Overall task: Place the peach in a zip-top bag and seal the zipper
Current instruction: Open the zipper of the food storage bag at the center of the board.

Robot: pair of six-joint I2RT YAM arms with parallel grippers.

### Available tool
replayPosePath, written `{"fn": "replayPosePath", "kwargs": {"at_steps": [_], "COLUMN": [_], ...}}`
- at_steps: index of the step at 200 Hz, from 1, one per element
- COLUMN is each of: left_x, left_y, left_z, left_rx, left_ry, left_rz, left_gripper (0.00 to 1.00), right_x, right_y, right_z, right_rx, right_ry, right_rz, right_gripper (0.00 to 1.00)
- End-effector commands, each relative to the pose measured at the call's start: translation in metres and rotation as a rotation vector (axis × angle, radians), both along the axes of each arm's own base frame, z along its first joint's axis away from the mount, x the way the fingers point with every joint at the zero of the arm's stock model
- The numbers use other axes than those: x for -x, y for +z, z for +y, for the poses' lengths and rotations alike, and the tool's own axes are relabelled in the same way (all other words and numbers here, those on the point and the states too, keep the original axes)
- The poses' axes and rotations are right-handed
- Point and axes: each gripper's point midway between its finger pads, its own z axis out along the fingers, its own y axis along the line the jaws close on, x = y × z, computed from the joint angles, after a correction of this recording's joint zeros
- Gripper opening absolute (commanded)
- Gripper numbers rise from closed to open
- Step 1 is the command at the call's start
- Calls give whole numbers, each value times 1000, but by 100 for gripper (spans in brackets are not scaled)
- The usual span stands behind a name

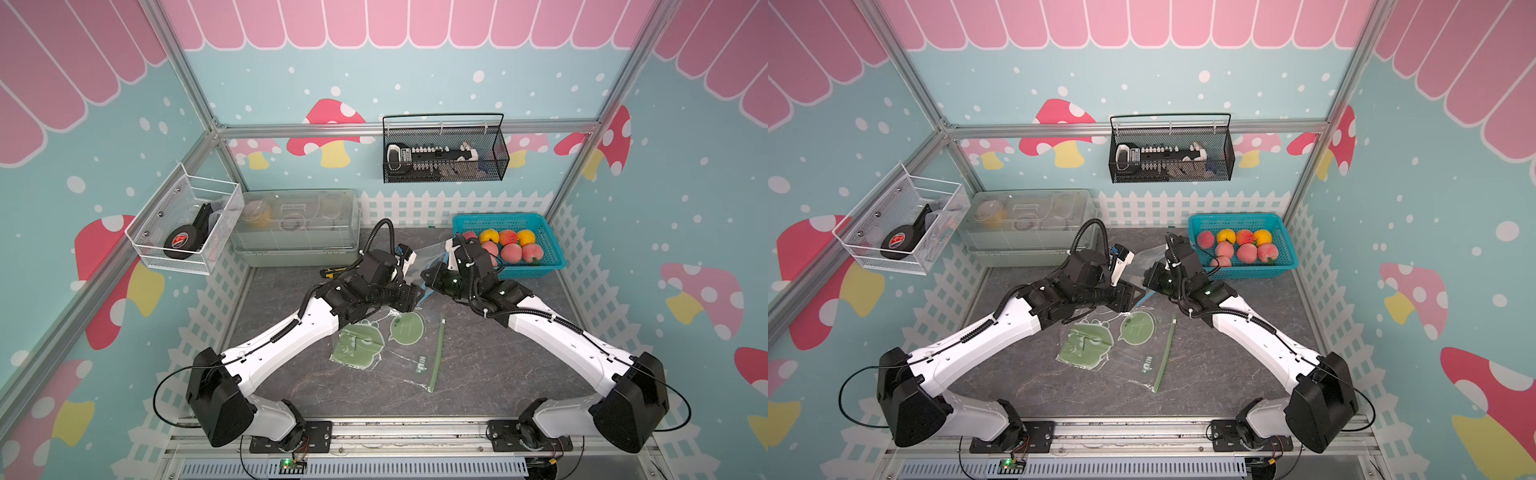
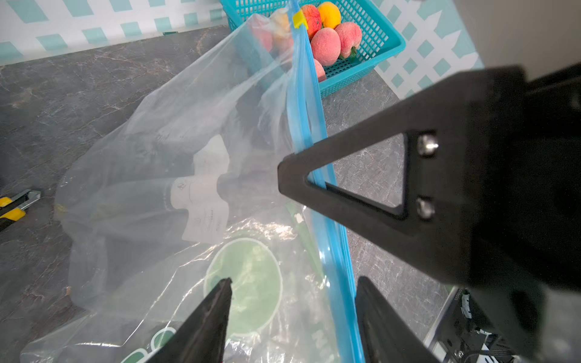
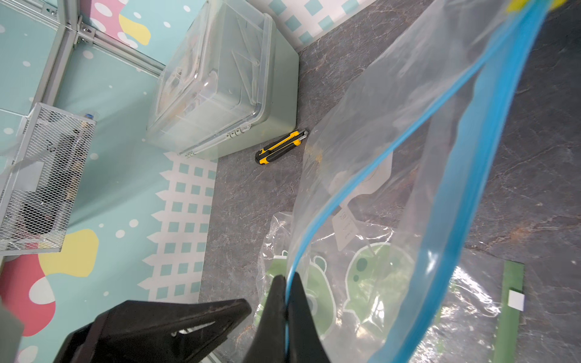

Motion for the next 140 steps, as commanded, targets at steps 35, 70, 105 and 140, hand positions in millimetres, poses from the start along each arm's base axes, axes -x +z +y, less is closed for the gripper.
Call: {"fn": "replayPosePath", "kwargs": {"at_steps": [35,70,105,140], "left_x": [-13,-15,-12,-16], "left_y": [15,10,3,0], "left_z": [-8,-6,-12,-11], "left_rx": [3,-37,-57,-71], "left_ry": [23,38,22,48], "left_rz": [-88,-114,-112,-121], "left_gripper": [58,49,47,32], "right_x": [-3,-2,-3,-2], "right_y": [13,12,13,10], "right_z": [6,6,8,8], "right_rx": [-47,-51,-58,-54], "right_ry": [-34,-40,-37,-37], "right_rz": [-9,-5,-4,5], "right_gripper": [0,0,0,0]}}
